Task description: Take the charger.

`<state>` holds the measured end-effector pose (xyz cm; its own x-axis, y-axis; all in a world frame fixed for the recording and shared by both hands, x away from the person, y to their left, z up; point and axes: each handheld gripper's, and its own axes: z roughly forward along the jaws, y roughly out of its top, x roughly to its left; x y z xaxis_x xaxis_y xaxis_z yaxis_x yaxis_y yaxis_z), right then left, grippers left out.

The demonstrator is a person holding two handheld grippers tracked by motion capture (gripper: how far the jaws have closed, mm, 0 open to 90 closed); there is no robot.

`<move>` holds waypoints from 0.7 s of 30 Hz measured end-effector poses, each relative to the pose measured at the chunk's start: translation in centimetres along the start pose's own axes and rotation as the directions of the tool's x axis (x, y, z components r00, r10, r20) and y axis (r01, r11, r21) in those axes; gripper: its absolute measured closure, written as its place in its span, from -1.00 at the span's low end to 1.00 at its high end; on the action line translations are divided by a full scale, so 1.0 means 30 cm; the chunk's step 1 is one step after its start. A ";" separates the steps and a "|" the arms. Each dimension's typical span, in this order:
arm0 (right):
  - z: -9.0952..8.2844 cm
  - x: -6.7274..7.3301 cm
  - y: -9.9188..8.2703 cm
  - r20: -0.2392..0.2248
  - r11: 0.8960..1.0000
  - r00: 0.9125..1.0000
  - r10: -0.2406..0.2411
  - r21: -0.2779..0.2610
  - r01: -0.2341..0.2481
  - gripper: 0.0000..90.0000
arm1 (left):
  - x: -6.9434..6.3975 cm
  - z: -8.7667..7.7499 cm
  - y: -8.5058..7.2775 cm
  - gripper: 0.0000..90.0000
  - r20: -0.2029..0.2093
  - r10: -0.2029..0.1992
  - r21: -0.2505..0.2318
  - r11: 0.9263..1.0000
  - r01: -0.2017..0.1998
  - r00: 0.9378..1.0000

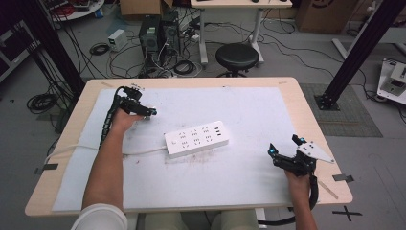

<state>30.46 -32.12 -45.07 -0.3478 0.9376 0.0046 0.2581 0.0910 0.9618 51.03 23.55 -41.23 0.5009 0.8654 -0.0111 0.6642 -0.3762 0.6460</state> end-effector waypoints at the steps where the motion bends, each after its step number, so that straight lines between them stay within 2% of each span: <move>1: 0.000 0.000 0.000 0.000 1.000 1.000 0.001 0.000 -0.001 -0.88 | 0.000 0.000 0.000 -0.64 0.000 0.000 0.000 1.000 0.000 1.000; 8: 0.000 -0.001 0.000 0.000 1.000 1.000 -0.002 -0.002 0.002 -0.88 | 0.003 0.036 -0.010 -0.64 -0.022 -0.015 0.034 0.999 0.016 1.000; 13: 0.000 0.000 0.000 -0.002 1.000 1.000 0.000 0.000 0.000 -0.88 | -0.002 0.055 -0.014 -0.63 -0.022 -0.021 0.055 0.998 0.022 1.000; 19: 0.000 0.000 0.000 -0.002 1.000 1.000 0.000 0.000 0.000 -0.88 | -0.008 0.073 -0.021 -0.48 -0.009 -0.033 0.075 0.997 0.033 0.999; 21: 0.000 0.000 0.000 -0.001 1.000 1.000 0.002 0.000 -0.002 -0.88 | -0.009 0.073 -0.022 -0.43 -0.020 -0.028 0.072 0.997 0.030 0.999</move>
<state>30.47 -32.11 -45.07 -0.3485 0.9373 0.0071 0.2585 0.0888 0.9619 51.68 22.85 -43.33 0.4706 0.8822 -0.0141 0.7170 -0.3731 0.5888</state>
